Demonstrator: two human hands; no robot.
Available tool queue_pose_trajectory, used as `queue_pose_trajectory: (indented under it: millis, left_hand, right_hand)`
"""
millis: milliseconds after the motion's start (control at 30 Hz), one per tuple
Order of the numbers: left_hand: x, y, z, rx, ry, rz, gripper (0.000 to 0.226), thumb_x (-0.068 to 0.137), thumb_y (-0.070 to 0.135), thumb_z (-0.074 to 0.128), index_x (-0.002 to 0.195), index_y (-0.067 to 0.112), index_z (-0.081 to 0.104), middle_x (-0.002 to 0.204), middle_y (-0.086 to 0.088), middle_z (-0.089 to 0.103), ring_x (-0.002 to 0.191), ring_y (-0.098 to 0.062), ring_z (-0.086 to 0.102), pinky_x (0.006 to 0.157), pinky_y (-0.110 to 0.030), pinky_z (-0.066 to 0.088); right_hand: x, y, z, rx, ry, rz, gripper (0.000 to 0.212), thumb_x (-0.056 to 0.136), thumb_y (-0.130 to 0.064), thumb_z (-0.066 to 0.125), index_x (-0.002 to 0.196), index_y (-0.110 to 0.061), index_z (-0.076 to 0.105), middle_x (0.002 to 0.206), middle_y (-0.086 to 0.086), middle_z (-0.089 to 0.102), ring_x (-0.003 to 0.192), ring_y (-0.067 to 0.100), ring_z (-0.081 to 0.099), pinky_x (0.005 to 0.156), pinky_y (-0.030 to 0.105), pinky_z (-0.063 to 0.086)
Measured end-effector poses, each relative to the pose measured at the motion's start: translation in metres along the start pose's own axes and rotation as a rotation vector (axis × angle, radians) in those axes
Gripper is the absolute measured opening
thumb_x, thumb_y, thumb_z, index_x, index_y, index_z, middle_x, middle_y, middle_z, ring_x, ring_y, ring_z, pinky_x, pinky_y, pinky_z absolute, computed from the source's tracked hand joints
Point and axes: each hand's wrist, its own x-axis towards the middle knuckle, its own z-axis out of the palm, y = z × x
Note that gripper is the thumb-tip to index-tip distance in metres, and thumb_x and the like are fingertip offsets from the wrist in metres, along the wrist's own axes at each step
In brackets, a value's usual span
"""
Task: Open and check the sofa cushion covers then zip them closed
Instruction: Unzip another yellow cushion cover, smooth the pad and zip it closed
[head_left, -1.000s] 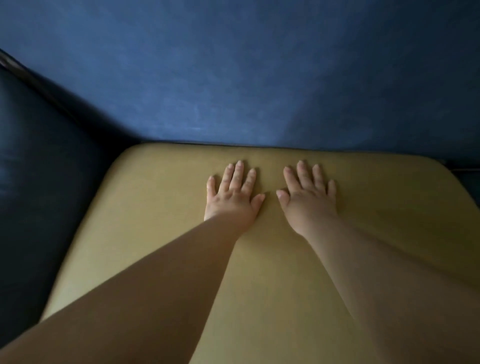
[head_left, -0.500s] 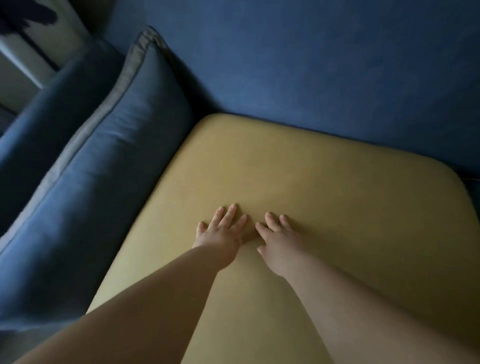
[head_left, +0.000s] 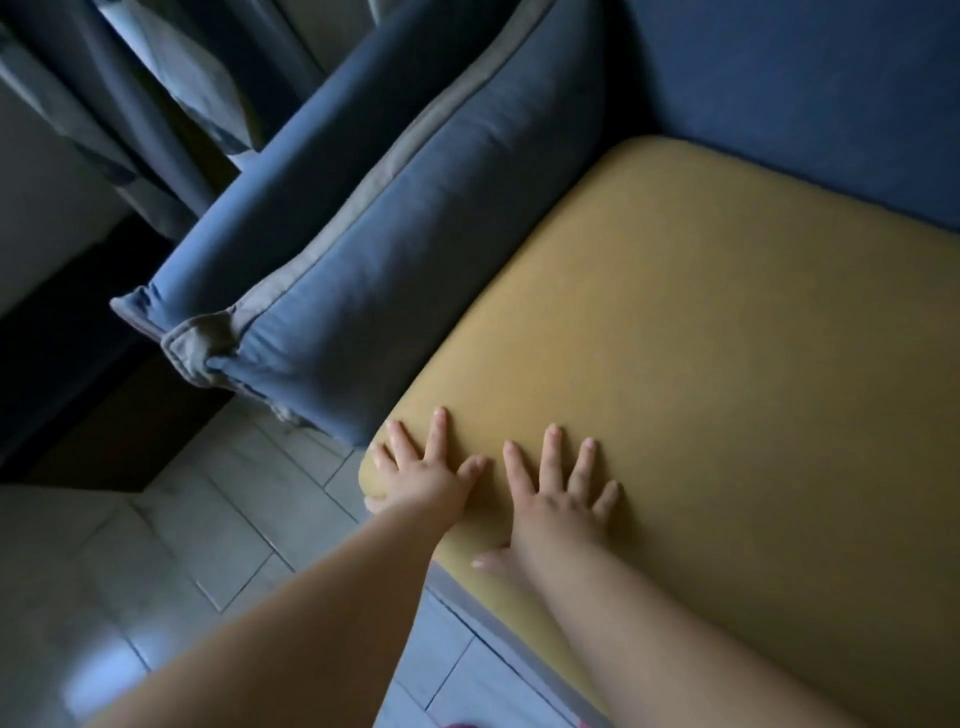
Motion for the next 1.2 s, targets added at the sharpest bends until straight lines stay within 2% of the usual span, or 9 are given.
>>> queue_pose_trajectory:
  millis: [67, 167, 433, 700, 833, 933, 1033, 1100, 1200]
  left_hand:
    - [0.0, -0.015, 0.002, -0.102, -0.044, -0.054, 0.086, 0.081, 0.078, 0.041, 0.143, 0.055, -0.013, 0.156, 0.003, -0.029, 0.144, -0.03, -0.022, 0.116, -0.054, 0.008]
    - [0.007, -0.018, 0.009, -0.106, -0.059, -0.029, 0.096, 0.075, 0.082, 0.043, 0.143, 0.053, -0.019, 0.153, 0.002, -0.034, 0.142, -0.033, -0.026, 0.116, -0.053, 0.004]
    - [0.025, -0.02, 0.018, -0.121, -0.1, -0.019, 0.09, 0.082, 0.077, 0.038, 0.138, 0.053, -0.027, 0.149, 0.002, -0.042, 0.14, -0.034, -0.031, 0.112, -0.061, 0.008]
    - [0.028, -0.024, 0.026, -0.158, -0.03, 0.013, 0.088, 0.084, 0.075, 0.039, 0.14, 0.052, -0.024, 0.151, 0.002, -0.039, 0.14, -0.033, -0.031, 0.113, -0.06, 0.008]
    - [0.018, -0.028, 0.019, -0.154, 0.014, 0.049, 0.082, 0.085, 0.075, 0.037, 0.145, 0.051, -0.014, 0.156, 0.002, -0.03, 0.144, -0.03, -0.024, 0.116, -0.056, 0.007]
    - [-0.012, -0.022, 0.034, 0.056, 0.171, 0.204, 0.066, 0.094, 0.063, 0.028, 0.149, 0.047, -0.006, 0.157, 0.001, -0.026, 0.145, -0.021, -0.022, 0.115, -0.059, 0.008]
    - [-0.074, 0.003, 0.094, 0.315, 0.13, 0.52, 0.062, 0.097, 0.054, 0.022, 0.148, 0.044, -0.012, 0.155, -0.002, -0.033, 0.141, -0.022, -0.031, 0.112, -0.063, -0.007]
    - [-0.104, 0.003, 0.126, 0.393, 0.112, 0.655, 0.07, 0.094, 0.042, 0.03, 0.148, 0.043, -0.013, 0.153, -0.004, -0.036, 0.139, -0.024, -0.035, 0.108, -0.067, -0.011]
    - [-0.149, 0.011, 0.166, 0.589, 0.071, 0.805, 0.092, 0.084, 0.025, 0.043, 0.146, 0.039, -0.023, 0.147, -0.006, -0.045, 0.135, -0.028, -0.041, 0.106, -0.069, -0.012]
  right_hand:
    - [0.0, -0.019, 0.013, -0.067, 0.008, 0.022, 0.134, 0.068, -0.074, 0.067, 0.144, -0.032, -0.035, 0.148, 0.021, -0.043, 0.134, 0.056, -0.033, 0.108, 0.072, -0.002]
    - [0.009, -0.027, 0.02, -0.093, 0.038, 0.072, 0.137, 0.066, -0.072, 0.07, 0.143, -0.032, -0.036, 0.147, 0.025, -0.043, 0.132, 0.059, -0.032, 0.108, 0.073, -0.001]
    - [0.028, -0.038, 0.035, -0.117, 0.095, 0.13, 0.135, 0.064, -0.075, 0.069, 0.145, -0.035, -0.032, 0.148, 0.023, -0.041, 0.133, 0.058, -0.031, 0.108, 0.074, -0.001]
    - [0.034, -0.04, 0.04, -0.104, 0.12, 0.126, 0.132, 0.066, -0.071, 0.07, 0.146, -0.037, -0.029, 0.148, 0.022, -0.042, 0.132, 0.057, -0.033, 0.106, 0.075, -0.003]
    - [0.019, -0.03, 0.036, -0.056, 0.156, 0.061, 0.132, 0.064, -0.073, 0.071, 0.147, -0.039, -0.027, 0.151, 0.016, -0.04, 0.136, 0.052, -0.033, 0.108, 0.072, -0.007]
    - [-0.007, 0.003, 0.048, 0.041, 0.275, -0.048, 0.124, 0.069, -0.075, 0.065, 0.15, -0.037, -0.02, 0.158, 0.0, -0.031, 0.144, 0.034, -0.027, 0.113, 0.065, -0.005]
    - [-0.065, 0.066, 0.091, 0.062, 0.353, 0.023, 0.124, 0.068, -0.075, 0.064, 0.151, -0.034, -0.019, 0.158, -0.004, -0.031, 0.146, 0.027, -0.026, 0.113, 0.064, -0.005]
    - [-0.092, 0.093, 0.128, -0.007, 0.382, 0.047, 0.131, 0.064, -0.073, 0.07, 0.15, -0.034, -0.02, 0.159, -0.001, -0.029, 0.147, 0.03, -0.023, 0.111, 0.068, -0.002]
    - [-0.14, 0.143, 0.17, -0.059, 0.379, 0.199, 0.141, 0.05, -0.065, 0.082, 0.151, -0.031, -0.009, 0.164, 0.005, -0.01, 0.149, 0.036, -0.005, 0.107, 0.071, 0.009]
